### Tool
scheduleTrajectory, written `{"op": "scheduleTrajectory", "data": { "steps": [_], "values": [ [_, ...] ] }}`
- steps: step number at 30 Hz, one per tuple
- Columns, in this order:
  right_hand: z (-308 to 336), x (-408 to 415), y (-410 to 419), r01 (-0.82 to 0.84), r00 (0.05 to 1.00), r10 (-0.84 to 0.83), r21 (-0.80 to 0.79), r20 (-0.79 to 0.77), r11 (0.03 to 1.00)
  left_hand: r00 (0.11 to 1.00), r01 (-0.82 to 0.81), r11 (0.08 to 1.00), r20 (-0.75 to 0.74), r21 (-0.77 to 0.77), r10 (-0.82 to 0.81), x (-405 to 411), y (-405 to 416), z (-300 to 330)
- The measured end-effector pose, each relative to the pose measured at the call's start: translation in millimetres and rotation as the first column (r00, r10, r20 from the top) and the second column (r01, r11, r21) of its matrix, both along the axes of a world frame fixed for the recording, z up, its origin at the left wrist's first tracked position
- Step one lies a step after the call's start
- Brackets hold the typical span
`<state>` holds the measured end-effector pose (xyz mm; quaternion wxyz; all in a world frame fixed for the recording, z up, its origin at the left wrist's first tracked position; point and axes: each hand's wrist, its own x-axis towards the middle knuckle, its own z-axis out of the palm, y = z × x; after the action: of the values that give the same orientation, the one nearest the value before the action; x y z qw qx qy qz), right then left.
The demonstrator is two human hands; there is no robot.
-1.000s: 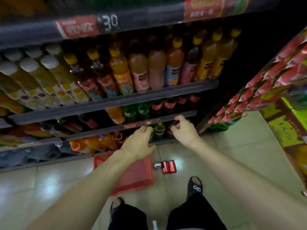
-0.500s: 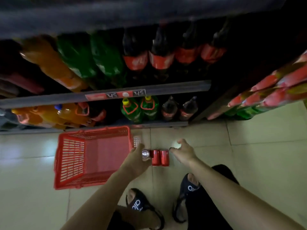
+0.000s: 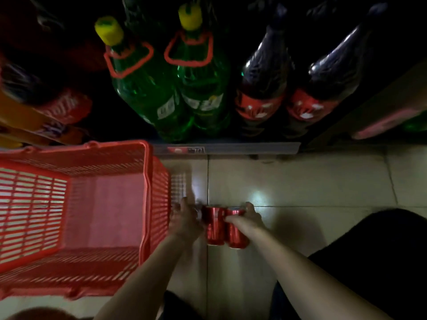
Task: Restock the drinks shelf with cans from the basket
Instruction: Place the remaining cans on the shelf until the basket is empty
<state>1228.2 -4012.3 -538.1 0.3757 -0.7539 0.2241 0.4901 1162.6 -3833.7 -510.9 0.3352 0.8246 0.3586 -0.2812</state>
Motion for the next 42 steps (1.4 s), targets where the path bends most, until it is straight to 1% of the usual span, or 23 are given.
{"op": "scheduleTrajectory", "data": {
  "steps": [2, 6, 10, 13, 16, 18, 20, 24, 26, 28, 30, 32, 35, 37, 38, 42],
  "values": [
    [-18, -5, 0, 0.034, 0.999, -0.033, -0.028, 0.031, 0.999, 0.991, -0.127, 0.992, 0.031, -0.017, 0.128, -4, 1, -12],
    [-39, -16, -4, 0.141, 0.990, -0.141, -0.037, 0.013, 0.989, 0.960, -0.234, 0.972, 0.157, -0.008, 0.232, -15, -3, -26],
    [-68, -27, -12, 0.115, 0.992, -0.112, -0.044, 0.062, 0.992, 0.907, -0.329, 0.944, 0.276, -0.011, 0.319, -23, -3, -26],
    [-67, -26, -15, 0.107, 0.990, -0.105, -0.021, 0.091, 0.994, 0.888, -0.351, 0.936, 0.314, -0.011, 0.337, -29, 1, -24],
    [-64, -25, -16, 0.094, 0.990, -0.096, 0.028, 0.102, 0.995, 0.864, -0.366, 0.926, 0.336, -0.095, 0.376, -33, 3, -23],
    [-63, -26, -16, 0.099, 0.990, -0.103, 0.041, 0.094, 0.994, 0.858, -0.382, 0.911, 0.308, -0.154, 0.411, -34, 3, -23],
    [-63, -27, -17, 0.126, 0.988, -0.130, 0.051, 0.083, 0.991, 0.868, -0.386, 0.890, 0.231, -0.241, 0.439, -32, 4, -27],
    [-63, -29, -16, 0.181, 0.980, -0.187, 0.087, 0.072, 0.980, 0.867, -0.406, 0.805, 0.097, -0.431, 0.489, -34, -1, -32],
    [-62, -30, -17, 0.192, 0.978, -0.201, 0.117, 0.064, 0.974, 0.861, -0.429, 0.758, 0.032, -0.491, 0.507, -37, -6, -34],
    [-61, -31, -20, 0.184, 0.979, -0.193, 0.145, 0.057, 0.972, 0.830, -0.478, 0.695, -0.017, -0.537, 0.557, -39, -7, -36],
    [-58, -30, -22, 0.199, 0.978, -0.206, 0.175, 0.020, 0.964, 0.796, -0.529, 0.627, -0.079, -0.572, 0.600, -36, -8, -34],
    [-52, -26, -24, 0.246, 0.969, -0.248, 0.211, -0.016, 0.946, 0.778, -0.551, 0.581, -0.117, -0.599, 0.617, -33, -11, -33],
    [-39, -21, -22, 0.345, 0.939, -0.315, 0.334, -0.141, 0.877, 0.757, -0.576, 0.519, -0.172, -0.631, 0.630, -28, -14, -37],
    [-30, -20, -19, 0.383, 0.922, -0.316, 0.399, -0.225, 0.833, 0.740, -0.598, 0.476, -0.216, -0.645, 0.637, -25, -14, -36],
    [-27, -20, -18, 0.396, 0.915, -0.314, 0.417, -0.253, 0.818, 0.734, -0.606, 0.458, -0.236, -0.651, 0.637, -24, -14, -35],
    [-16, -18, -10, 0.395, 0.910, -0.266, 0.470, -0.318, 0.789, 0.739, -0.602, 0.431, -0.265, -0.672, 0.620, -22, -13, -34]
  ]
}}
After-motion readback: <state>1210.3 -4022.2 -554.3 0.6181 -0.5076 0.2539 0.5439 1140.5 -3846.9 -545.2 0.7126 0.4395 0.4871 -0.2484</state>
